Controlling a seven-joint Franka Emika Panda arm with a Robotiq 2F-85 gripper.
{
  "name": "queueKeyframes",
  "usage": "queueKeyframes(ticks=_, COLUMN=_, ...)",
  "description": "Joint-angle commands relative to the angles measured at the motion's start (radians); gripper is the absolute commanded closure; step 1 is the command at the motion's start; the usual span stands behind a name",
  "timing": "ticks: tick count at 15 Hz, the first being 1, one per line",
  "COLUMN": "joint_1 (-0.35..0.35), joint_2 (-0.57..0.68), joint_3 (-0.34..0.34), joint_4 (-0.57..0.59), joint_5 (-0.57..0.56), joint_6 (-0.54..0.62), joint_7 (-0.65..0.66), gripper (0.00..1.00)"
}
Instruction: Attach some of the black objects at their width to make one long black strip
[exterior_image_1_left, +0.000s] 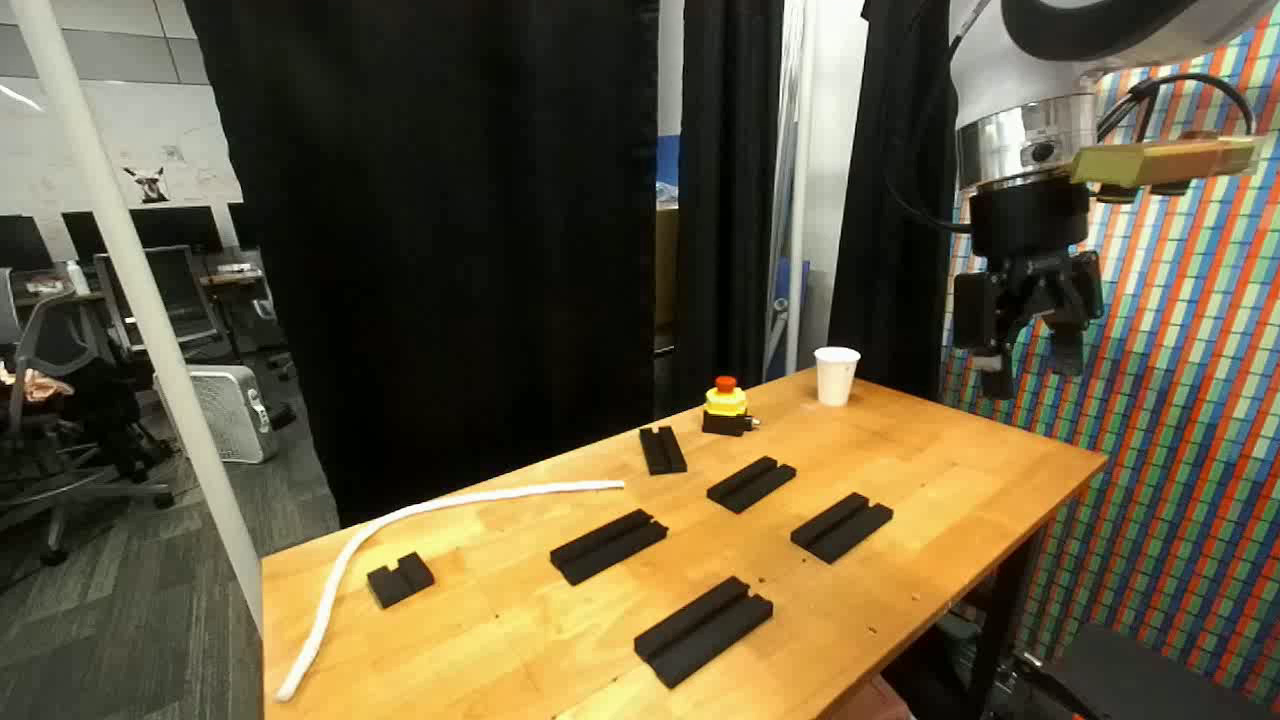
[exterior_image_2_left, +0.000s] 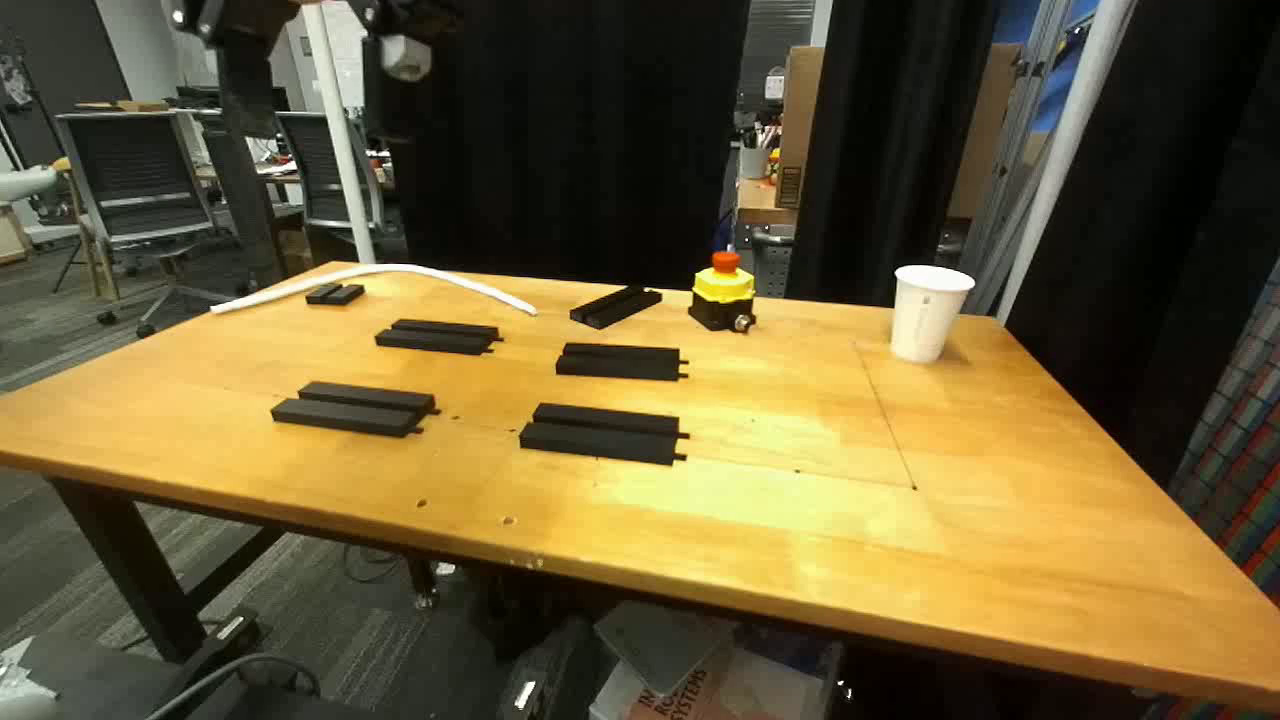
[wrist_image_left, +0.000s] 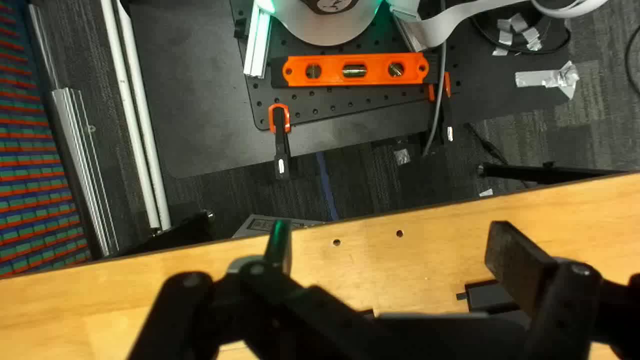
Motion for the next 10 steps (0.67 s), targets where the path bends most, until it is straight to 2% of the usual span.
queueKeyframes(ticks=1, joint_1=-0.004, joint_2=0.0, joint_3=0.003, joint_4=0.006, joint_5=0.002, joint_6=-0.001, joint_7=-0.003, gripper=0.0)
queueKeyframes(ticks=7, joint_1=-0.011, joint_2=0.008, joint_3=0.0, joint_4=0.014, joint_5=0.006, joint_6=0.011, joint_7=0.008, gripper=0.0)
queueKeyframes(ticks=10, joint_1=-0.05, joint_2=0.09, joint_3=-0.008, joint_4=0.032, joint_5=0.063, joint_6=0.071, joint_7=0.118, gripper=0.0)
